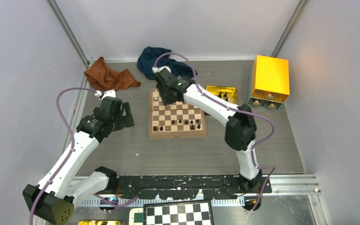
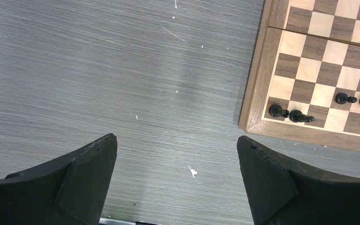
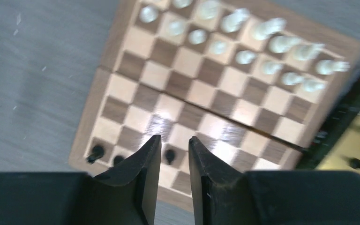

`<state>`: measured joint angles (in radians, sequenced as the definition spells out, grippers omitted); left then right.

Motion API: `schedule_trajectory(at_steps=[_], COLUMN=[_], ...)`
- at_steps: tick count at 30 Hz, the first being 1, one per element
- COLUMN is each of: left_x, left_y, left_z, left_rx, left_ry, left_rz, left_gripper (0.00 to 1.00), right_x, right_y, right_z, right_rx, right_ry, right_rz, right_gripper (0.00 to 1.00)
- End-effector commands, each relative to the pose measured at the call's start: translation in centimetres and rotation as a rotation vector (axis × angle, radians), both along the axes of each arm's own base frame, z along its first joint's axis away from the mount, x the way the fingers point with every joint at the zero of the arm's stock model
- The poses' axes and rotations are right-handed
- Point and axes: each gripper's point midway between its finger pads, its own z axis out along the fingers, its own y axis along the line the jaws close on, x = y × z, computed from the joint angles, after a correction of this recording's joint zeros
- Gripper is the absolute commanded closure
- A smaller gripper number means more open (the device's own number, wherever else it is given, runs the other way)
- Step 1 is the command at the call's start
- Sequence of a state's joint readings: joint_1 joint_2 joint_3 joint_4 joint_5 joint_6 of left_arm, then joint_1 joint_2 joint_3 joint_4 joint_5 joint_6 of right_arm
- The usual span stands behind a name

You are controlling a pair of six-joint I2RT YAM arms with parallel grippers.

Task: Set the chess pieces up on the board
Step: Pick up the chess piece from the storage box.

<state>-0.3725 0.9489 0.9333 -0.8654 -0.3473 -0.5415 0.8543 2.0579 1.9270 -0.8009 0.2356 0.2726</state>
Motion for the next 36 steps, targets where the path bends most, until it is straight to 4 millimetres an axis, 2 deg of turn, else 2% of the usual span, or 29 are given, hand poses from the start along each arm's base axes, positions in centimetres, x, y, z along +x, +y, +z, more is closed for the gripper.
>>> schedule_trajectory(at_steps=[1,5,10,13,18,24,36], left_x=[1.6,2.0,2.4,2.6,2.8,2.7,2.6], left_y=[-0.6,-0.8,-0.9,-0.9,-1.0,-0.9,-1.0], left_z=[1.9,1.7,1.7,1.7,1.5,1.4,1.0], left_rx=[-0.024,-0.022,-0.014,-0.009,-0.003,0.001,-0.005], left_ry=[-0.06,-0.049,-0.04,-0.036,-0.024,-0.016,-0.003], left_rz=[-0.004,-0.008,-0.01,-0.01,-0.011,-0.009,-0.005], left_gripper=[0.0,0.0,0.0,0.0,0.0,0.0,0.0], right_x=[4.1,6.8,8.7,9.4,10.2,10.7,10.6], right_y=[-4.9,-10.7,-16.8,-19.7,-23.3,-26.0,-27.9], right_z=[6.1,6.2,4.6,2.9,0.6,-1.5,-4.7], right_rx=[0.084,0.054,0.019,-0.006,-0.022,-0.019,-0.008], right_ry=[-0.169,-0.206,-0.192,-0.174,-0.141,-0.106,-0.036], right_rz=[-0.162,-0.3,-0.436,-0.499,-0.585,-0.647,-0.698], right_gripper=[0.65,0.59,0.53,0.5,0.49,0.49,0.52])
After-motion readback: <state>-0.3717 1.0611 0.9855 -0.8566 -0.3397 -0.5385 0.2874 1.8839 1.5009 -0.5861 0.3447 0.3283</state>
